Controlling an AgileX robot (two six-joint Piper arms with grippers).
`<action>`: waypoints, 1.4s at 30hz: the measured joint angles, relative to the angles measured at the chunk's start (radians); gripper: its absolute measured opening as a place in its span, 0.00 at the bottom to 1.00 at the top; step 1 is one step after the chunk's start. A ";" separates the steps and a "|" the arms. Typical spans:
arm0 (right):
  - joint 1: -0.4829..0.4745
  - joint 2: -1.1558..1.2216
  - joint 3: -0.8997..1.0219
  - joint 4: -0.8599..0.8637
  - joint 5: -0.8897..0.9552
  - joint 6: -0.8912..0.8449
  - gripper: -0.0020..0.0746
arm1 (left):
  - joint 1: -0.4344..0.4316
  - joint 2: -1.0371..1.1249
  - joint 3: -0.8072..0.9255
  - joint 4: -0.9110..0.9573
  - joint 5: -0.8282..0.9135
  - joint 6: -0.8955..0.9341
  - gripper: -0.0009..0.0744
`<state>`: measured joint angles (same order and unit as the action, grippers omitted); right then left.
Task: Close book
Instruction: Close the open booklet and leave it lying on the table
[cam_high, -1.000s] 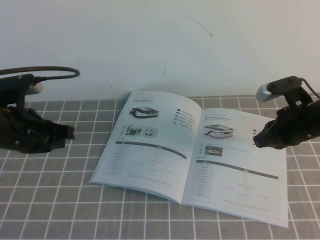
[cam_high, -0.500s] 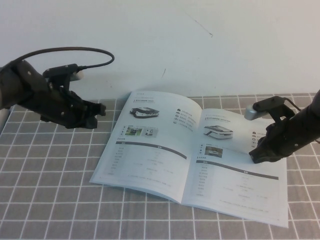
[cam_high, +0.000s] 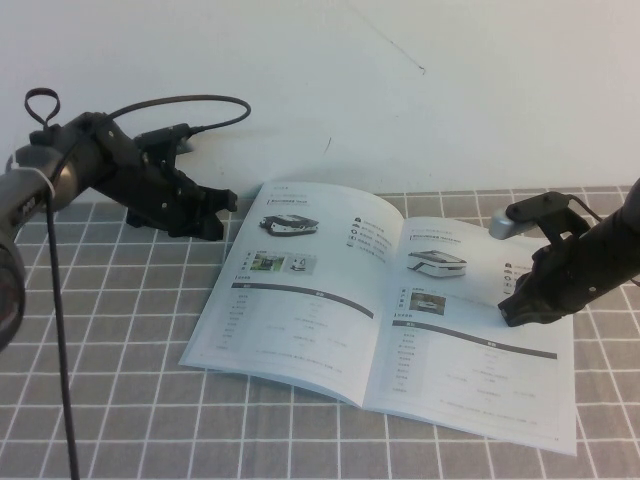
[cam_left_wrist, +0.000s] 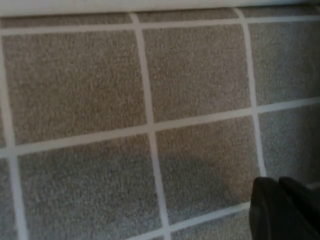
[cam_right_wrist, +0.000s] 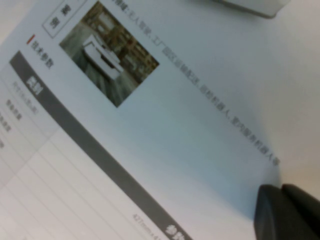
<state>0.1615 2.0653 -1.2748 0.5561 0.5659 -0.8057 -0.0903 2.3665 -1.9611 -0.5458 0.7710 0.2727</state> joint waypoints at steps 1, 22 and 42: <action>0.000 0.000 0.000 0.000 0.000 0.000 0.02 | 0.000 0.023 -0.030 0.002 0.023 -0.008 0.01; 0.000 0.000 -0.001 -0.001 0.000 0.000 0.02 | -0.097 0.096 -0.184 -0.096 0.328 0.012 0.01; 0.004 -0.217 -0.059 -0.556 0.099 0.324 0.02 | -0.255 0.096 -0.364 -0.372 0.442 0.057 0.01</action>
<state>0.1655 1.8484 -1.3341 0.0000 0.6645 -0.4815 -0.3450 2.4627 -2.3247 -0.9176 1.2126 0.3292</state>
